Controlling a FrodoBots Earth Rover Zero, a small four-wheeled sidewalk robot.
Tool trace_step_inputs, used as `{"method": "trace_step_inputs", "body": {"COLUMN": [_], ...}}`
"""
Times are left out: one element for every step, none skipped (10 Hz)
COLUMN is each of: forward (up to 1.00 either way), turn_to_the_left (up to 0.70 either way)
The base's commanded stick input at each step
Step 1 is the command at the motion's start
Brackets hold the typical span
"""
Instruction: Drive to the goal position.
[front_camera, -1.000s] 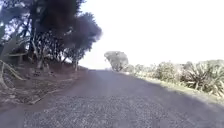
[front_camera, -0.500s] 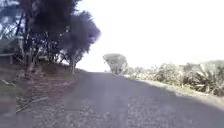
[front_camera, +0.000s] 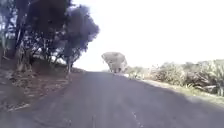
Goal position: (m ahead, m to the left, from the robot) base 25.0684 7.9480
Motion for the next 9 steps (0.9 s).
{"method": "trace_step_inputs", "body": {"forward": [1.00, 1.00, 1.00, 1.00, 1.00, 1.00, 1.00, 1.00, 1.00], "turn_to_the_left": [0.00, 0.00, 0.00, 0.00, 0.00, 0.00, 0.00, 0.00, 0.00]}}
